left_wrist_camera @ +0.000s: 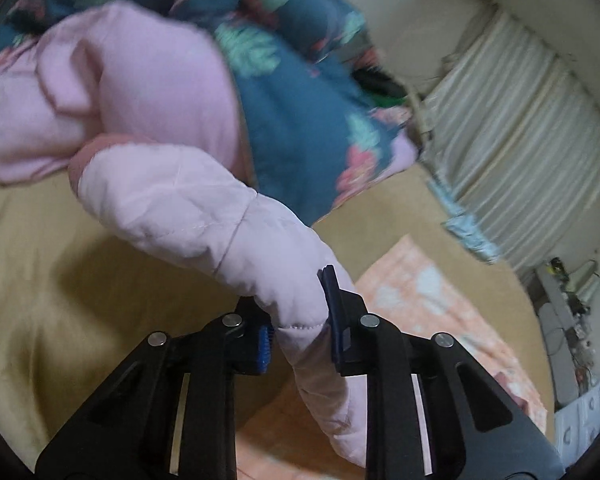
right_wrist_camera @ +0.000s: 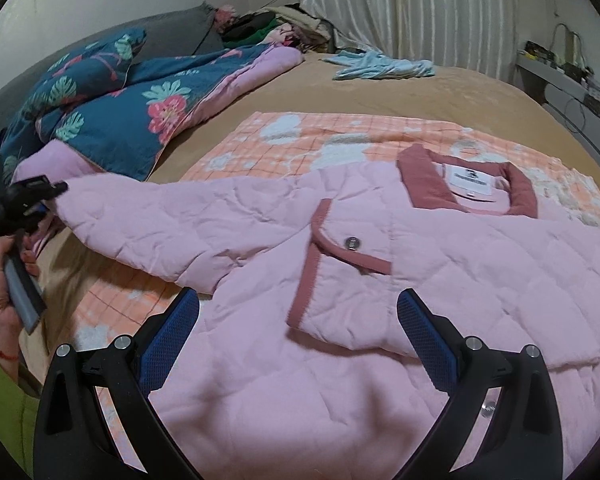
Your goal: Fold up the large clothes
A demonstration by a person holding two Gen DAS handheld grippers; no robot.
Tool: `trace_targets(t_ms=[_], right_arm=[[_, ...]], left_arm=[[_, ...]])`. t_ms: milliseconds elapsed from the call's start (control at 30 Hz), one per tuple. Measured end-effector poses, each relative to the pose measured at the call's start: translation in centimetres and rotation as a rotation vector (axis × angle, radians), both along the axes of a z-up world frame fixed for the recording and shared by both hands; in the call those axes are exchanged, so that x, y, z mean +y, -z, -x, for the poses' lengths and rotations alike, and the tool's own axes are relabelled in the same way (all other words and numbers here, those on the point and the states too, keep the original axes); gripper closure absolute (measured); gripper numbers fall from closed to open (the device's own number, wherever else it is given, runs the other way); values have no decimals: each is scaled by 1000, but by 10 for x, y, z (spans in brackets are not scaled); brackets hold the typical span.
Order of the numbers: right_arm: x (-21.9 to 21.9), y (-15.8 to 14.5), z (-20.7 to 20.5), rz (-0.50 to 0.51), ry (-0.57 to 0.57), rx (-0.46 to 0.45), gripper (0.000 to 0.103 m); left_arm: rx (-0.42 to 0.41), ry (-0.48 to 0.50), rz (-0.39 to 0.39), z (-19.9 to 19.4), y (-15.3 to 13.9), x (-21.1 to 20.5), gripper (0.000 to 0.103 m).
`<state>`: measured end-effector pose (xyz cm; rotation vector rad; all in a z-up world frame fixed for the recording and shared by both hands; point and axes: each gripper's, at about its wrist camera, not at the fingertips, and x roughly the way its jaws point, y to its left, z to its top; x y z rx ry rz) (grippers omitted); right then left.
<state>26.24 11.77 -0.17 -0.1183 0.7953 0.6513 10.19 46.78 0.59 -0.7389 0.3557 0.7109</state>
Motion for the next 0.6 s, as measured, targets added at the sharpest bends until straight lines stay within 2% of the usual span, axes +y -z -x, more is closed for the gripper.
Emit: trace_targets(t_ms=[300, 400, 600], right_arm=[[-49, -15, 15, -14, 65, -5, 4], [-65, -22, 20, -21, 83, -6, 4], [-95, -35, 28, -25, 123, -35, 4]], left_arm=[[-104, 138, -143, 5, -61, -67, 90], [-153, 177, -149, 8, -72, -87, 90], [-155, 222, -179, 1, -95, -120, 90]])
